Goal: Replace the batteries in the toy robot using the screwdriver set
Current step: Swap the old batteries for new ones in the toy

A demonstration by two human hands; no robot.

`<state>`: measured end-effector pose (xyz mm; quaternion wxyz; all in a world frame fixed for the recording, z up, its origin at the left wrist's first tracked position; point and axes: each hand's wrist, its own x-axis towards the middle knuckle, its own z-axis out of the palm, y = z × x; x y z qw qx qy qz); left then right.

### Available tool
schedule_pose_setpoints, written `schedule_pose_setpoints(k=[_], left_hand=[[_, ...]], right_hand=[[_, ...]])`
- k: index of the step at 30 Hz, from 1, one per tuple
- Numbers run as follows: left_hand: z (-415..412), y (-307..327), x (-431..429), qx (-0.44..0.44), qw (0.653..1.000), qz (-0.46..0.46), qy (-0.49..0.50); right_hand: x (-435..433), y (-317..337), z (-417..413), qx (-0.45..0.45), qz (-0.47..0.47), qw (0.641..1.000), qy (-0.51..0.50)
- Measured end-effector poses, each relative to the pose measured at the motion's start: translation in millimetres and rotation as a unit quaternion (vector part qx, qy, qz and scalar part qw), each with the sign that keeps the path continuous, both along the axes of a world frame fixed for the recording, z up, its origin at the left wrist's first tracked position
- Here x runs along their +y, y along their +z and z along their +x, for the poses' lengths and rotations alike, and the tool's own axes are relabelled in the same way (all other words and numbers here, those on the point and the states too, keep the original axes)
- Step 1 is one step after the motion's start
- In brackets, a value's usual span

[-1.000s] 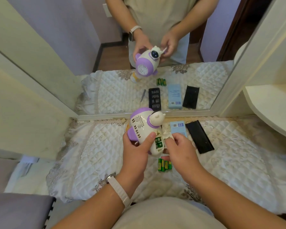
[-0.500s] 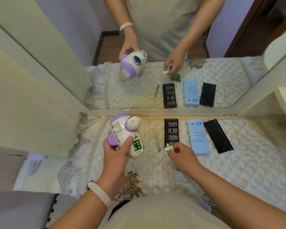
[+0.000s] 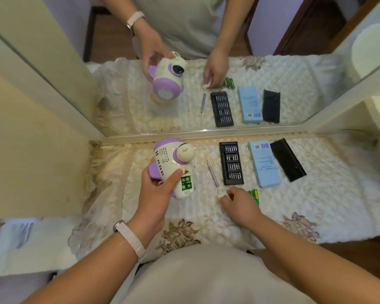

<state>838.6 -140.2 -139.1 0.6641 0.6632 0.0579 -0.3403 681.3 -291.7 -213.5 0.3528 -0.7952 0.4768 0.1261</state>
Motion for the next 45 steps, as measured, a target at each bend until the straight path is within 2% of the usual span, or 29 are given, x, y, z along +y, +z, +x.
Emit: schedule_pose_setpoints(k=[6, 10, 14, 16, 18, 20, 22, 24, 27, 30, 35, 37, 39, 42, 45], left_hand=[[-8, 1, -13, 0.005, 0.998, -0.014, -0.062], [-18, 10, -23, -0.015, 0.996, -0.035, -0.085], [-32, 23, -39, -0.048, 0.993, -0.037, -0.096], [-40, 33, -47, -0.067, 0.992, -0.045, -0.097], [-49, 44, -52, -0.096, 0.989, -0.050, -0.099], [-59, 56, -58, -0.130, 0.984, -0.043, -0.113], [-70, 69, -65, -0.174, 0.975, -0.022, -0.139], [-76, 77, -69, -0.219, 0.960, 0.007, -0.175], [-84, 85, -74, -0.291, 0.919, 0.069, -0.257], [-96, 90, -81, -0.328, 0.884, 0.105, -0.316], [-116, 92, -94, -0.385, 0.864, 0.145, -0.291], [-122, 93, -99, -0.427, 0.839, 0.180, -0.284], [-126, 95, -103, -0.486, 0.787, 0.238, -0.296], [-131, 96, -110, -0.585, 0.684, 0.315, -0.302], [-134, 96, -118, -0.637, 0.629, 0.341, -0.286]], right_hand=[[4, 23, -9, -0.027, 0.006, 0.998, -0.055], [7, 69, -10, -0.125, 0.038, 0.986, -0.100], [12, 114, -6, -0.244, 0.050, 0.964, -0.088], [11, 126, -4, -0.280, 0.091, 0.948, -0.119], [9, 133, -2, -0.322, 0.191, 0.905, -0.204], [3, 140, -1, -0.360, 0.327, 0.827, -0.283], [-3, 148, -6, -0.389, 0.431, 0.747, -0.324], [-12, 152, -13, -0.402, 0.481, 0.704, -0.334], [-31, 158, -27, -0.416, 0.531, 0.665, -0.322], [-46, 158, -40, -0.422, 0.547, 0.659, -0.299], [-64, 151, -53, -0.421, 0.587, 0.642, -0.260], [-70, 147, -56, -0.414, 0.603, 0.633, -0.252], [-77, 139, -59, -0.394, 0.609, 0.636, -0.262], [-85, 128, -63, -0.376, 0.609, 0.637, -0.285], [-92, 123, -64, -0.376, 0.623, 0.620, -0.293]])
